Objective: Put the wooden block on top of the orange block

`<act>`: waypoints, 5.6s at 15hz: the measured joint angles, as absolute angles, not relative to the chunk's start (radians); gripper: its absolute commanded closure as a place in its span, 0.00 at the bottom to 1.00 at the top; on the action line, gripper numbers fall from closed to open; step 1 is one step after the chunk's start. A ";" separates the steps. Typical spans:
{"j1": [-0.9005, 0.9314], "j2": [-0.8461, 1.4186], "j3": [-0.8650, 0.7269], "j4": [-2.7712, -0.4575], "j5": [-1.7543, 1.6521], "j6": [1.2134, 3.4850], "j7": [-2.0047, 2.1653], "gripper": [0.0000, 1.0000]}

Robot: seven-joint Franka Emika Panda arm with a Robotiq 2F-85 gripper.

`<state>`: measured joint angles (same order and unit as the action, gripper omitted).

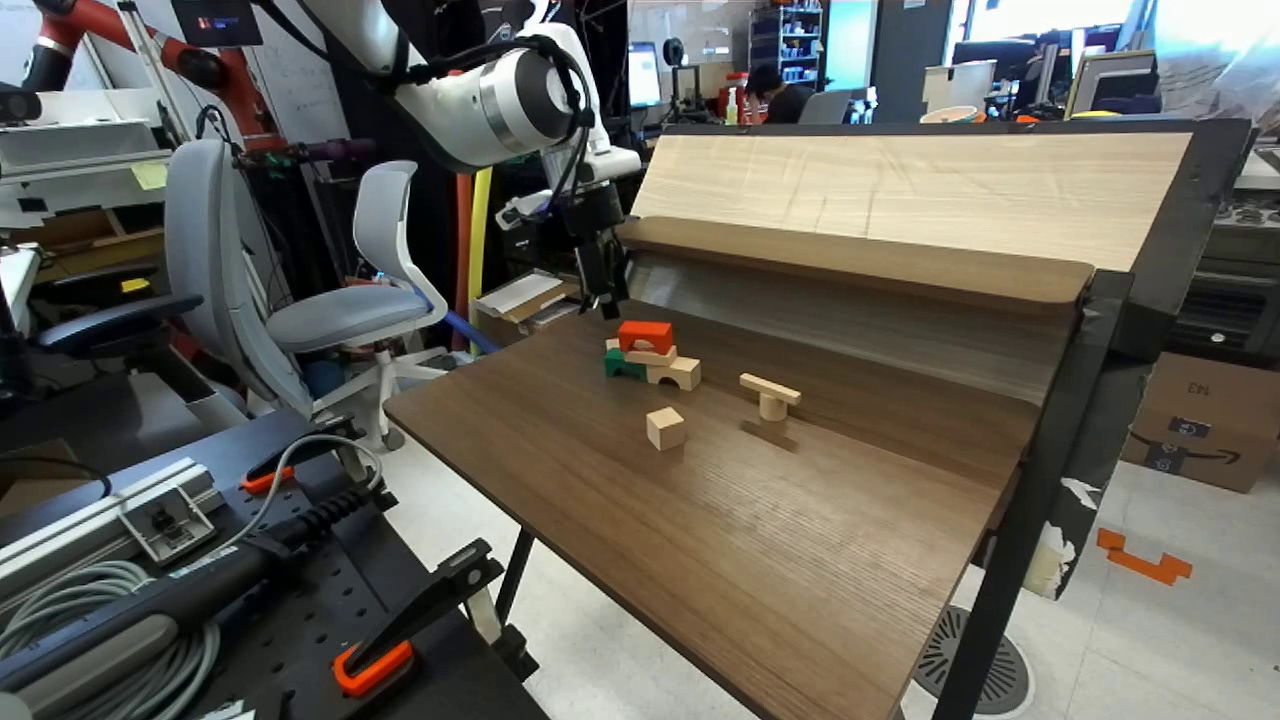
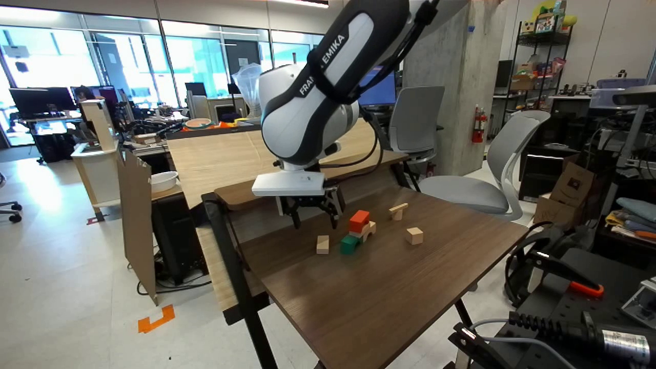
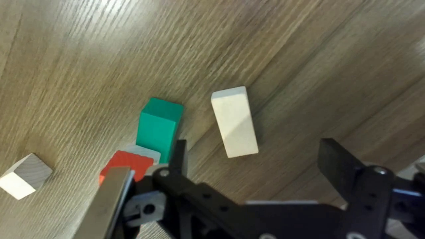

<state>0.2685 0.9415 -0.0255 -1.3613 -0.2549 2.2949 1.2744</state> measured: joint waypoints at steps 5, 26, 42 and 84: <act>0.265 0.971 -0.025 -1.310 -0.205 2.291 1.169 0.00; 0.259 1.140 -0.065 -1.141 -0.153 2.291 1.102 0.25; 0.265 1.150 -0.067 -1.071 -0.144 2.291 1.102 1.00; 0.259 0.941 -0.033 -1.433 -0.103 2.340 0.486 0.00</act>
